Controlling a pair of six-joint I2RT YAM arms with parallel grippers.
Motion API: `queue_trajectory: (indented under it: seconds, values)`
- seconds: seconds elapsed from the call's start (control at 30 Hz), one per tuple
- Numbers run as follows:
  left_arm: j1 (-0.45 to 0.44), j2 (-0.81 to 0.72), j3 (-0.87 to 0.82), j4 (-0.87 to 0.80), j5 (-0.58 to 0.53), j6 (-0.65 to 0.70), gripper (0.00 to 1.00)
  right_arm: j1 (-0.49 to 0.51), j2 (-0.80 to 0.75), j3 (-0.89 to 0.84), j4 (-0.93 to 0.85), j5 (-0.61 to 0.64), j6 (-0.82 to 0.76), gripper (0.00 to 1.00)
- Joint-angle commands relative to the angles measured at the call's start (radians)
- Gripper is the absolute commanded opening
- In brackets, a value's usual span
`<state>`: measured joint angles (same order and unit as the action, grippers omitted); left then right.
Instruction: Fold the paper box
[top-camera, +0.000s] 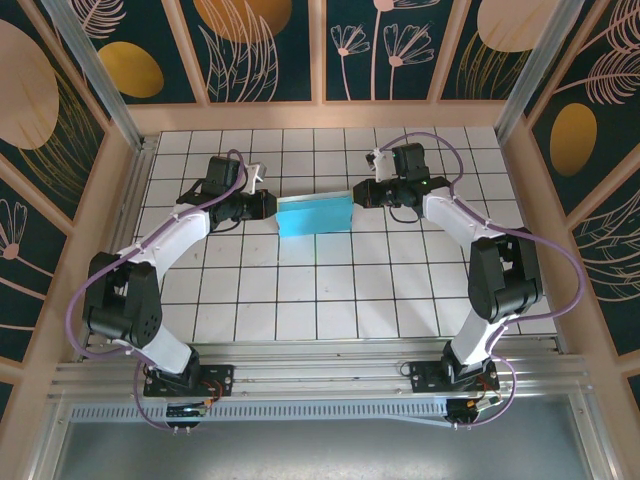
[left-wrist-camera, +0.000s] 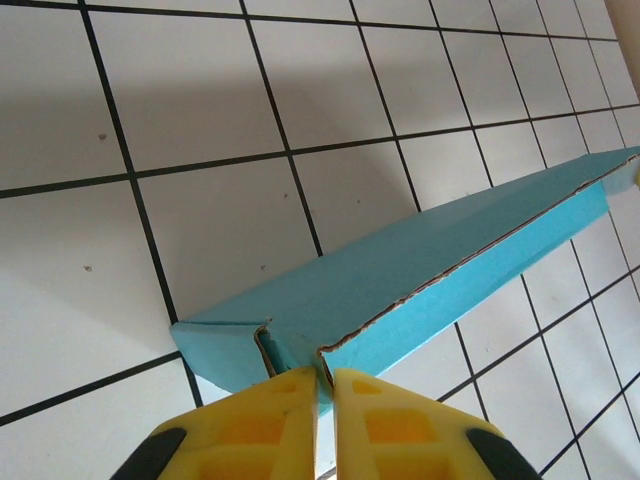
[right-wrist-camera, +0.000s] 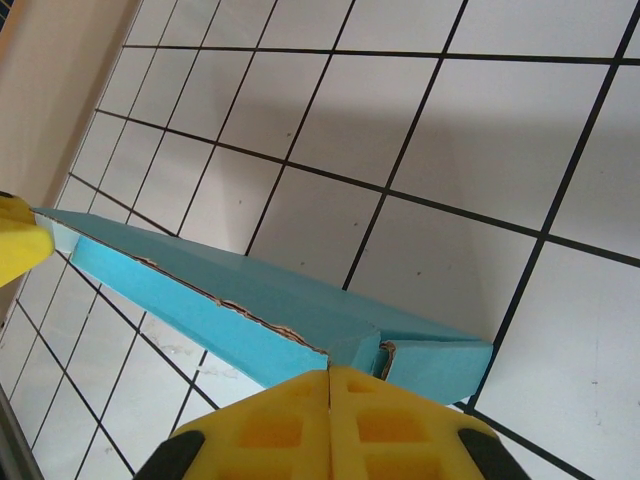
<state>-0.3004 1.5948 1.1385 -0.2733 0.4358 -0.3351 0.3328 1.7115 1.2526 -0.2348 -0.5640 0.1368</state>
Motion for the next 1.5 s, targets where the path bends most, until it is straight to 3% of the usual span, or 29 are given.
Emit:
queue_trajectory:
  seconds: [0.0, 0.2, 0.43, 1.47]
  values:
    - [-0.005, 0.014, 0.033, -0.016, -0.011, -0.008, 0.11, 0.000, 0.016, 0.024, 0.003, 0.008, -0.010, 0.08]
    - [-0.004, 0.007, 0.035, -0.027, -0.057, -0.007, 0.11, 0.001, 0.019, 0.028, -0.003, 0.013, -0.013, 0.08]
    - [-0.004, 0.014, 0.038, -0.020, -0.035, -0.008, 0.13, 0.000, 0.019, 0.036, -0.005, 0.010, -0.013, 0.08]
    - [-0.004, 0.029, 0.014, -0.023, -0.057, -0.010, 0.05, 0.000, 0.016, -0.017, 0.017, 0.019, -0.008, 0.01]
